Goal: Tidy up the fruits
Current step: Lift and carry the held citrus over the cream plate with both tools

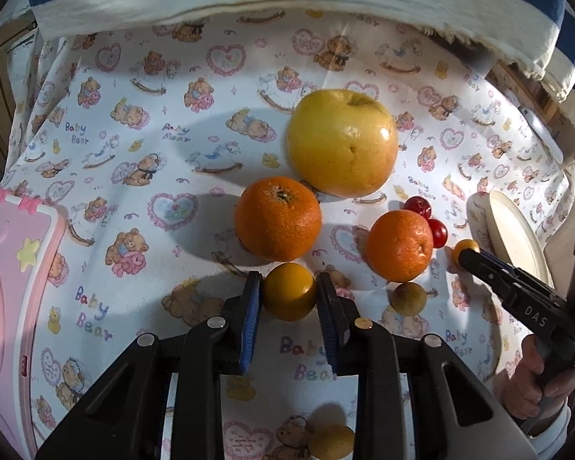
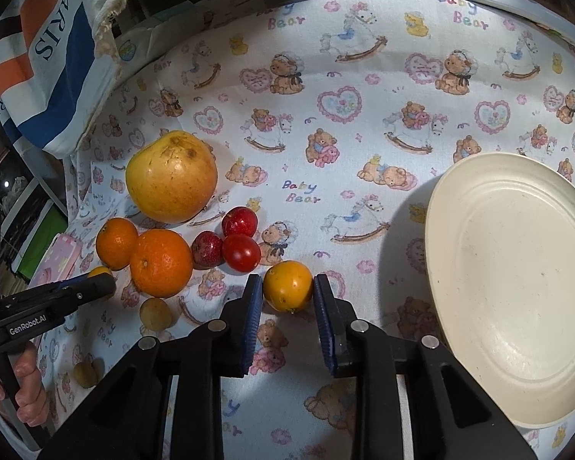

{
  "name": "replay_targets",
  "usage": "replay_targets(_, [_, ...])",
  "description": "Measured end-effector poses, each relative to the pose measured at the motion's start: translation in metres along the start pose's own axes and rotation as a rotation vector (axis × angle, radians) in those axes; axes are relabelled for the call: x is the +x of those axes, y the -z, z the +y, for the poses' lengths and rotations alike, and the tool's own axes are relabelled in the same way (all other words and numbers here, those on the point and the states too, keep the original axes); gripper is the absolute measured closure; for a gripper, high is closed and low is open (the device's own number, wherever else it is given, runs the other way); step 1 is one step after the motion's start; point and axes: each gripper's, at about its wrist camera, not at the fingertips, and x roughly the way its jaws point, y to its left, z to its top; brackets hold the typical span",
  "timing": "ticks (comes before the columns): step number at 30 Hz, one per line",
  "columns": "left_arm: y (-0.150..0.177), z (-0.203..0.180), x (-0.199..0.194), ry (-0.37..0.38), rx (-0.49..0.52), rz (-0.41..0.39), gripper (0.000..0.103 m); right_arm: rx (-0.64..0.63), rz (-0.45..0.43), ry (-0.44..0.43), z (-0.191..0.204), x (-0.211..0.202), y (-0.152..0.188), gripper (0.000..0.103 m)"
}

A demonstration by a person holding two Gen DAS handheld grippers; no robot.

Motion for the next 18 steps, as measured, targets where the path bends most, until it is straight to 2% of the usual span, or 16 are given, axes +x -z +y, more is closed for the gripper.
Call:
replay_targets(9, [-0.001, -0.006, -0.034, -0.008, 0.051, -0.141, 0.076, 0.003, -0.06, 0.005, -0.001, -0.014, 0.0, 0.075])
replay_targets(14, [0.003, -0.017, -0.063, -0.008, 0.111, -0.307, 0.076, -0.039, -0.127, 0.014, 0.009, -0.034, -0.001, 0.075])
replay_targets(18, [0.009, -0.025, -0.087, -0.007, 0.168, -0.445, 0.076, -0.091, -0.214, 0.021, 0.023, -0.064, -0.002, 0.075])
